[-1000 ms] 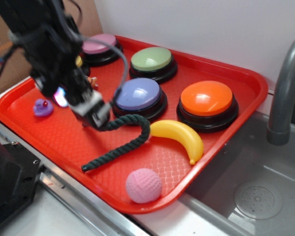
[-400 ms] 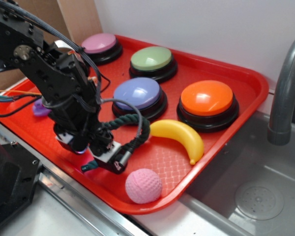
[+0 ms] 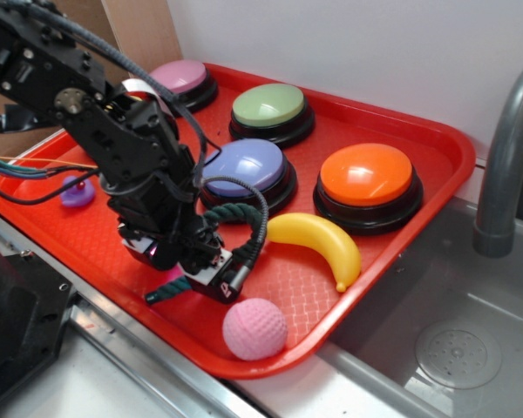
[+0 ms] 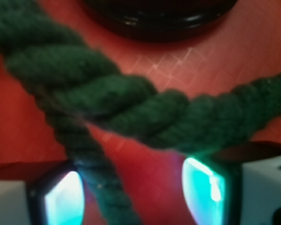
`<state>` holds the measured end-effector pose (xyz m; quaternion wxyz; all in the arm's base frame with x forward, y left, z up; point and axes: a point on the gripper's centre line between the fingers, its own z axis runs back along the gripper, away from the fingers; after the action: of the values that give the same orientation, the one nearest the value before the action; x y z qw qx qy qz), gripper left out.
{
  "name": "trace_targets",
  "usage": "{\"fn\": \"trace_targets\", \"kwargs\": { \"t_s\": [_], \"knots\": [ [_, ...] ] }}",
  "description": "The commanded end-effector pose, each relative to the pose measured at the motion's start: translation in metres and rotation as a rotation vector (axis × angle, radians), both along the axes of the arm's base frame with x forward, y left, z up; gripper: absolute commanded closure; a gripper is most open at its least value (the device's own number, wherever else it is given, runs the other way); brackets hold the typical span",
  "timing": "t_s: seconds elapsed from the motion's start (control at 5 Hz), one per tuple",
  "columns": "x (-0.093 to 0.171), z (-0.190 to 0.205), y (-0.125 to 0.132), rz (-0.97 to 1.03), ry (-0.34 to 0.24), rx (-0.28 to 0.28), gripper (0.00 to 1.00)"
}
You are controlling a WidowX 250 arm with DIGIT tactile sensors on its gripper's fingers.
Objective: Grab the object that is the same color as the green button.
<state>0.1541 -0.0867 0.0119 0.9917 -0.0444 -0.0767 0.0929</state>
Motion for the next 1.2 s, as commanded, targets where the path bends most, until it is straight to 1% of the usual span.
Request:
{"fn": "trace_targets", "kwargs": {
  "t_s": [0.0,0.4,0.6,0.8,1.0],
  "knots": [
    [-0.003,0.002,0.003,-0.001,-0.006,0.007,1.0],
    [0.001,0.016,0.008,-0.023,-0.004,0.004,1.0],
    [0.007,0.041,0.019,-0.065,0.012,0.0,1.0],
    [0.012,0.091,0.043,-0.158,0.039,0.006,1.0],
    [0.008,0.13,0.072,-0.165,0.034,0.022,1.0]
  ]
}}
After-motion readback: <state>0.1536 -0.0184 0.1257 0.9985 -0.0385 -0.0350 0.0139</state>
